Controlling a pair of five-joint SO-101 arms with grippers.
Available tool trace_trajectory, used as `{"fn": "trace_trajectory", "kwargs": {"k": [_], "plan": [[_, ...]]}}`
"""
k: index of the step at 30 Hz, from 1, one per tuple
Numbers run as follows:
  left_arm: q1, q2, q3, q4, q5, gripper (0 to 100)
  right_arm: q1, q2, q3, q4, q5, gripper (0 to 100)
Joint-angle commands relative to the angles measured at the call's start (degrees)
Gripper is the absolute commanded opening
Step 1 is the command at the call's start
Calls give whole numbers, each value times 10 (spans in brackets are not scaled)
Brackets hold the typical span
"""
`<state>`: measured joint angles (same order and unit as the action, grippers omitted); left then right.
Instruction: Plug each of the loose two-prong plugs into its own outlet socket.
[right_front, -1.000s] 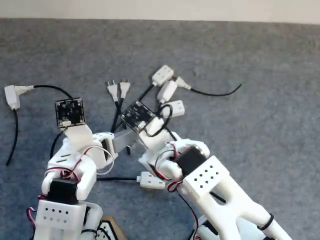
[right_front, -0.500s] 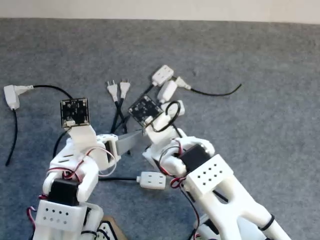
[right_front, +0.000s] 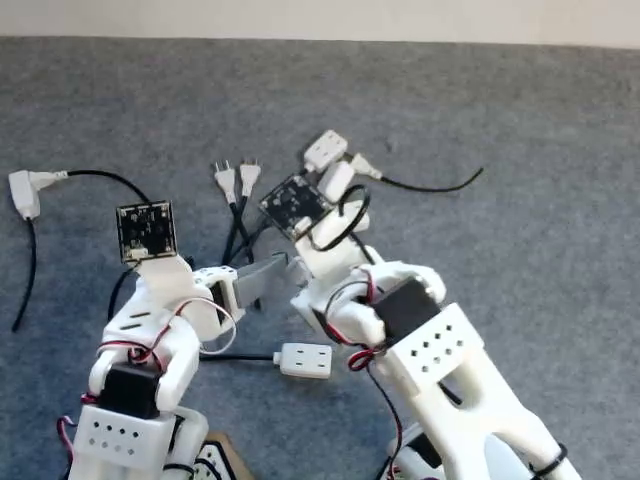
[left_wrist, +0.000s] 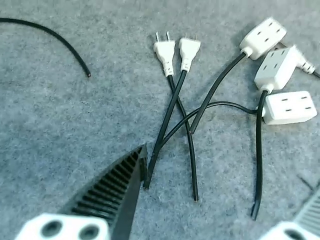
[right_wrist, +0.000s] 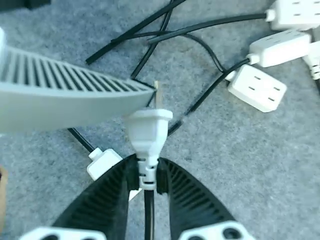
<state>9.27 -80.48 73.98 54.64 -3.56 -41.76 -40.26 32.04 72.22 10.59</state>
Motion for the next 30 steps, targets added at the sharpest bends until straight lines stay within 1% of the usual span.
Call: {"fn": "trace_trajectory", "kwargs": {"k": [1,11,17,22,24,27,30], "plan": [[29,5,2,-4,0,489,0,-15,-79,15,0,5],[30,5,4,-4,0,489,3,-15,-93,22,0,5],[83,5,16,-4,0,489,4,-15,-94,22,0,5],[87,5,22,-4,0,489,5,-14,-94,29,0,5],[79,2,17,-4,0,489,5,-13,-94,43,0,5],[27,1,2,-4,0,489,5,-7,-94,71,0,5],[-32,0,-16,-6,0,489,5,33,-97,103,-2,5]]}}
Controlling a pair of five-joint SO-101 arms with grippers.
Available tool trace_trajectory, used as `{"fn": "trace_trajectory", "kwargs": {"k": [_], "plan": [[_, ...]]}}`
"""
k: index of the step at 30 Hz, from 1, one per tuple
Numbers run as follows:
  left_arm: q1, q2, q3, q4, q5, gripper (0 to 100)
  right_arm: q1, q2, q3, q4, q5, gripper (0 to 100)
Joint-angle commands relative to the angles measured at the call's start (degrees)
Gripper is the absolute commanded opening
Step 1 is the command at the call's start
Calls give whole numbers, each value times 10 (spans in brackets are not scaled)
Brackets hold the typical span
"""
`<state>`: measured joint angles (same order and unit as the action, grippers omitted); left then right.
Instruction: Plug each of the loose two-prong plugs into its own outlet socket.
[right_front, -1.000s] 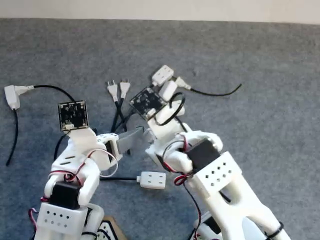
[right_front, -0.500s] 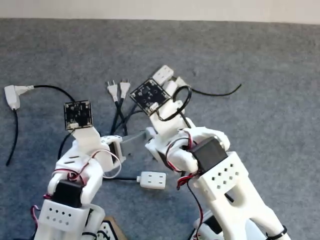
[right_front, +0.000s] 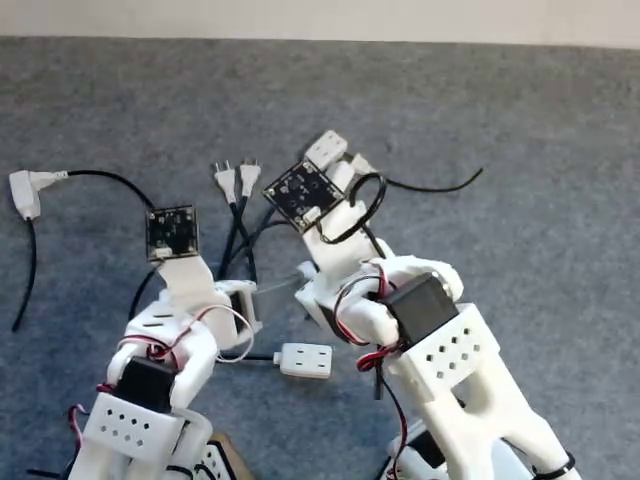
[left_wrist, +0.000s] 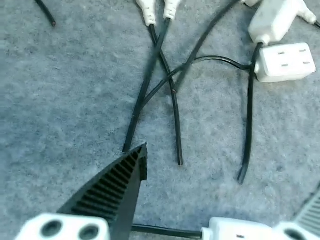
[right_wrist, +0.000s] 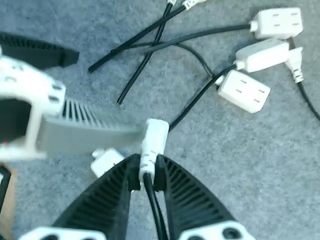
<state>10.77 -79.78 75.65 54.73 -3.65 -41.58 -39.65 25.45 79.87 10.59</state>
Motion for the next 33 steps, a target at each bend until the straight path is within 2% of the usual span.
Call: {"fn": "trace_trajectory", "kwargs": {"k": [1,5,10,18,26,28,33], "plan": [[-65,-7,-40,-7,1,489,3,46,-38,41,-4,5],[-131,-2,-73,-5,3,489,14,114,-102,112,-11,5],[-165,-1,-99,-4,4,489,12,170,-197,204,-16,5],[-261,0,-90,1,2,489,12,238,-155,211,-12,5],[-313,-7,16,-14,4,488,12,351,-153,211,-15,5],[-320,-7,42,-41,4,468,12,367,-152,212,-15,5],[-319,-7,87,-99,1,345,12,380,-142,213,-13,5]]}}
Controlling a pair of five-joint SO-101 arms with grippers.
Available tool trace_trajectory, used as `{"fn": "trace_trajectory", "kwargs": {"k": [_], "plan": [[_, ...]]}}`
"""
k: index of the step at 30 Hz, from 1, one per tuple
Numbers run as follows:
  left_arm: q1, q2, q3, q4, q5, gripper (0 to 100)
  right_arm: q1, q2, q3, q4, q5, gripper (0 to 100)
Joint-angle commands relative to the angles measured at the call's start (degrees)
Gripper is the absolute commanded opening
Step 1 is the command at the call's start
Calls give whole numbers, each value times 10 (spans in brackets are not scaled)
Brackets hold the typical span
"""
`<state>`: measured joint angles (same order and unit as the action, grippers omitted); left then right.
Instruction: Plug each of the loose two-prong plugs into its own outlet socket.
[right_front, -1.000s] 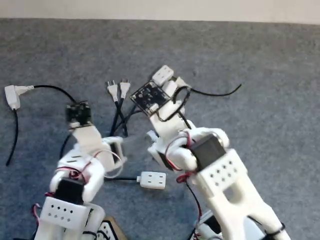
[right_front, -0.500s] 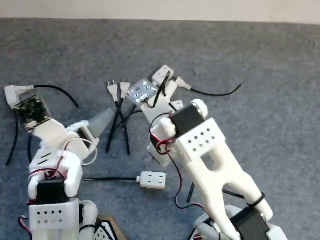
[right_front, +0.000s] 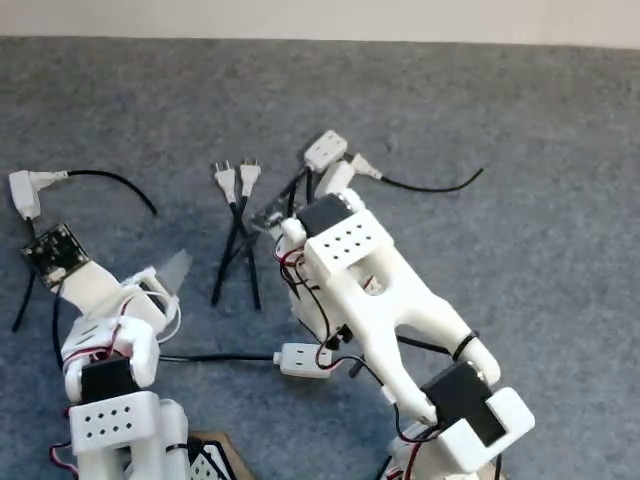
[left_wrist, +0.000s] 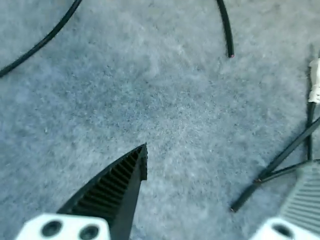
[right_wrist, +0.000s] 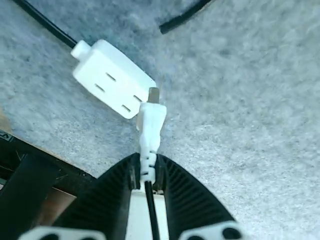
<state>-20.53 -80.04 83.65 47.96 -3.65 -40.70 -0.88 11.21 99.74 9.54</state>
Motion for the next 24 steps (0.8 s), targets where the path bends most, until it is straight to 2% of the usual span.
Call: {"fn": "trace_trajectory", "kwargs": {"k": [1,11,15,17,21,24], "plan": [[-5,-5,10,-34,1,327,3,-8,6,15,-3,5],[-3,-5,7,-33,1,299,-20,-14,8,6,-6,5],[18,1,-20,-25,1,300,-19,-77,-43,-92,-3,5],[44,1,-47,22,1,308,-21,-116,-36,-158,-2,5],[102,2,-124,131,1,401,-23,-170,78,-322,-2,5],[131,7,-158,159,-9,421,-23,-192,177,-414,-2,5]]}}
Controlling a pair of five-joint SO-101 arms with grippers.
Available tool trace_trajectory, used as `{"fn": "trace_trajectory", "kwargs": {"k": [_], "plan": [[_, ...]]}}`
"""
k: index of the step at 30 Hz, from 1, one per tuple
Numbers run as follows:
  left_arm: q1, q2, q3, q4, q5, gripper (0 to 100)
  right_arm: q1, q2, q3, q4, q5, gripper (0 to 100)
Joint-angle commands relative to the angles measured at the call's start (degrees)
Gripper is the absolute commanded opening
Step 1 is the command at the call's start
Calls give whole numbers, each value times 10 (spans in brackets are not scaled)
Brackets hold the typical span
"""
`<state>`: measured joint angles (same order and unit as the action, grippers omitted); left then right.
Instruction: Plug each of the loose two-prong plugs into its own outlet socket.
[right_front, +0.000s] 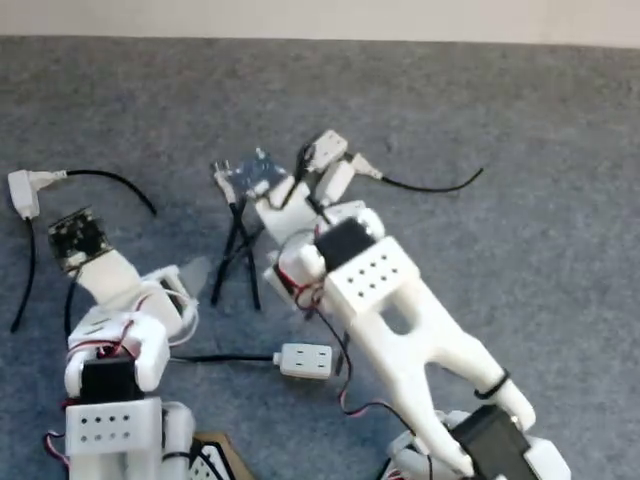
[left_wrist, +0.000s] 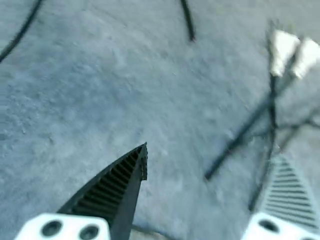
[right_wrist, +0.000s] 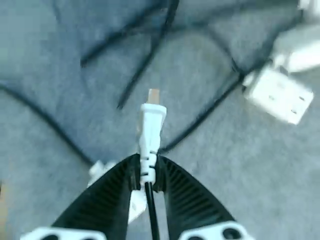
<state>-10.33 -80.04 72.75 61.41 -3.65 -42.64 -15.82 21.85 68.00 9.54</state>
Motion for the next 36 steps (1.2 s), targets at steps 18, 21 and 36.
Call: {"fn": "trace_trajectory", "kwargs": {"k": [18,21,36], "plan": [[162,393,-238,-2,-11,418,-3,-397,350,-183,-4,5],[162,393,-239,-15,-12,418,-4,-399,344,-174,-4,5],[144,393,-266,-19,-11,418,-4,-398,350,-164,-3,5]]}}
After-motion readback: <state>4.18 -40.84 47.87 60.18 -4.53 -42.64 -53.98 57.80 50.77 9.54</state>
